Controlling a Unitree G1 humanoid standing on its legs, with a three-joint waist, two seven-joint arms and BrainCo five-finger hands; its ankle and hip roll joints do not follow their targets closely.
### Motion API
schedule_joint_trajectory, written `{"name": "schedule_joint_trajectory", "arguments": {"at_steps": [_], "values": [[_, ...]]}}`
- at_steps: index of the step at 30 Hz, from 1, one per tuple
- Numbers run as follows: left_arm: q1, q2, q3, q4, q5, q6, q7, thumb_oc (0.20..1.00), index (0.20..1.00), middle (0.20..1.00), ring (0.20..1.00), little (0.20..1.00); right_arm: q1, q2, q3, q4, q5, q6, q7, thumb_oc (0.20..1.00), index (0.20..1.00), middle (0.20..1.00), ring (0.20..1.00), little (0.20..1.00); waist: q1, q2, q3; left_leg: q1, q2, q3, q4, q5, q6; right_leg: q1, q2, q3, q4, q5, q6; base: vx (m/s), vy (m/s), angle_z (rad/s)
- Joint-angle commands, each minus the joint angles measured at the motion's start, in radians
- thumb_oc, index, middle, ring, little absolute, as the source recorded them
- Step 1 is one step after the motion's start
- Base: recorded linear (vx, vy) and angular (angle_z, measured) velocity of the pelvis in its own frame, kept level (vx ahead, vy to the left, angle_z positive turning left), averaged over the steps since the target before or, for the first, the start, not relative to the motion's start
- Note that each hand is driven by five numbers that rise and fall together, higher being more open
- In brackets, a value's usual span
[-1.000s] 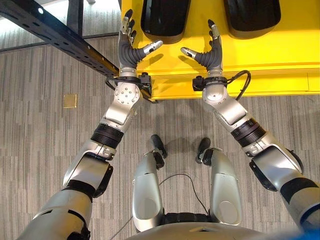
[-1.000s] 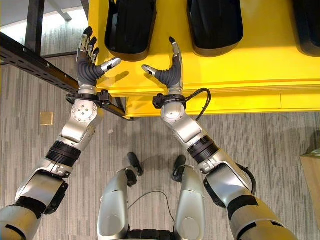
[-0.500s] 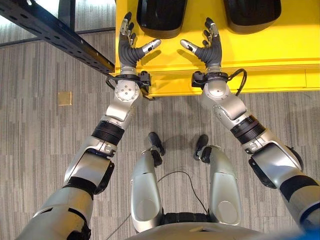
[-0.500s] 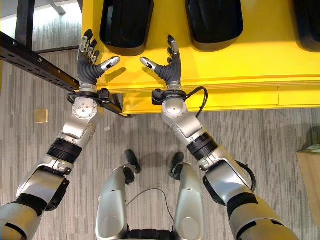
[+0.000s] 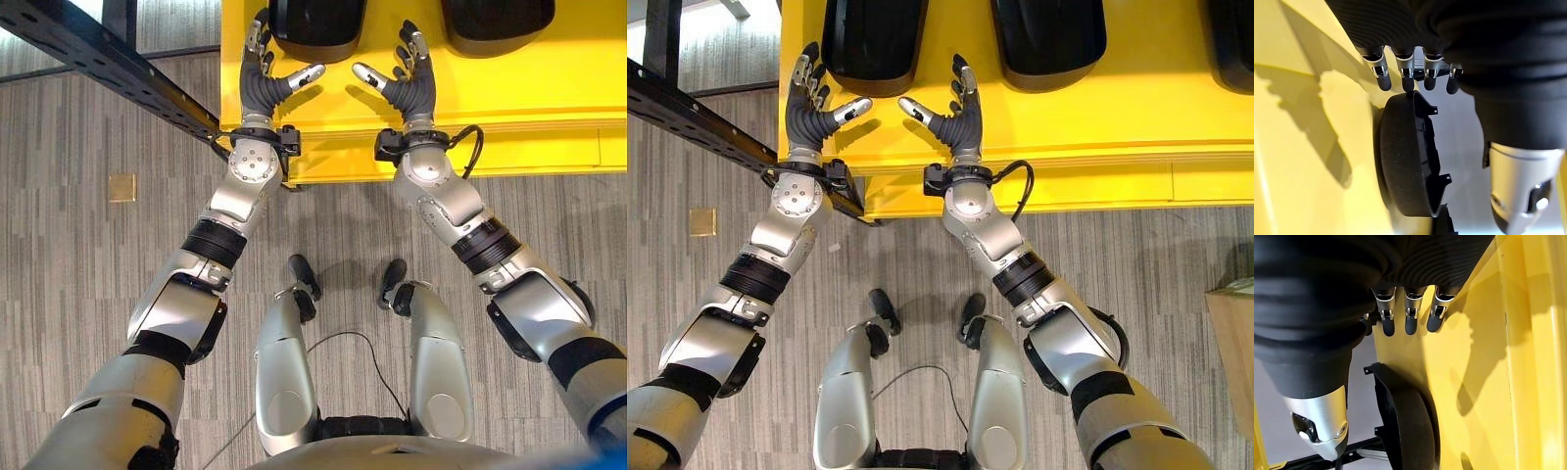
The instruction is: Move parts from the plastic box to the shelf.
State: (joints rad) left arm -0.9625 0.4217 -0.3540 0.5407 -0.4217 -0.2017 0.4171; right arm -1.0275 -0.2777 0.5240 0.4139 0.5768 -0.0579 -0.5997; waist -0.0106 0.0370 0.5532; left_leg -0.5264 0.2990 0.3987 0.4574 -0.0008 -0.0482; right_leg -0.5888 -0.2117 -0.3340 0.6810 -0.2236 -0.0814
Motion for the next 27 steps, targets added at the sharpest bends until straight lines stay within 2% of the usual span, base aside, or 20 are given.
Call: {"name": "schedule_joint_trajectory", "arguments": {"at_steps": [1,13,18,22,27], "values": [[-0.106,0.038,-0.034,-0.025,-0.004,-0.052,-0.040,1.000,1.000,1.000,1.000,1.000,-0.072,0.045,0.038,0.032,0.060,0.002,0.041,1.000,1.000,1.000,1.000,1.000,0.024,0.006,-0.033,0.030,0.031,-0.005,-0.059,0.048,-0.074,0.009,-0.049,0.020,-0.008,0.047,0.109,0.00,0.000,0.00],[-0.102,0.019,-0.057,-0.045,-0.046,-0.099,-0.099,1.000,1.000,1.000,1.000,1.000,-0.086,0.037,0.067,0.054,0.075,-0.001,0.045,1.000,1.000,1.000,1.000,1.000,0.025,-0.002,-0.033,0.031,0.032,-0.005,-0.048,0.036,-0.069,0.016,-0.040,0.021,-0.021,0.049,0.106,0.00,0.000,0.00],[-0.037,0.006,-0.064,-0.108,-0.010,-0.133,-0.072,1.000,1.000,1.000,1.000,1.000,-0.054,0.029,0.063,0.004,0.047,0.028,0.008,1.000,1.000,1.000,1.000,1.000,0.022,-0.013,-0.033,0.022,0.036,-0.007,-0.047,0.035,-0.071,0.008,-0.037,0.016,-0.019,0.047,0.108,0.00,0.000,0.00],[-0.038,-0.001,-0.057,-0.111,0.000,-0.153,-0.045,1.000,1.000,1.000,1.000,1.000,-0.055,0.043,0.052,0.031,0.041,0.024,-0.001,1.000,1.000,1.000,1.000,1.000,0.026,-0.015,-0.033,0.019,0.035,-0.009,-0.045,0.031,-0.069,0.009,-0.039,0.012,-0.016,0.044,0.107,0.00,0.000,0.00],[-0.029,0.014,-0.038,-0.118,-0.004,-0.167,-0.024,1.000,1.000,1.000,1.000,1.000,-0.061,0.035,0.032,0.067,0.021,0.032,-0.067,1.000,1.000,1.000,1.000,1.000,0.033,-0.014,-0.033,0.022,0.030,-0.012,-0.043,0.027,-0.067,0.016,-0.040,0.008,-0.017,0.043,0.105,0.00,0.000,0.00]]}}
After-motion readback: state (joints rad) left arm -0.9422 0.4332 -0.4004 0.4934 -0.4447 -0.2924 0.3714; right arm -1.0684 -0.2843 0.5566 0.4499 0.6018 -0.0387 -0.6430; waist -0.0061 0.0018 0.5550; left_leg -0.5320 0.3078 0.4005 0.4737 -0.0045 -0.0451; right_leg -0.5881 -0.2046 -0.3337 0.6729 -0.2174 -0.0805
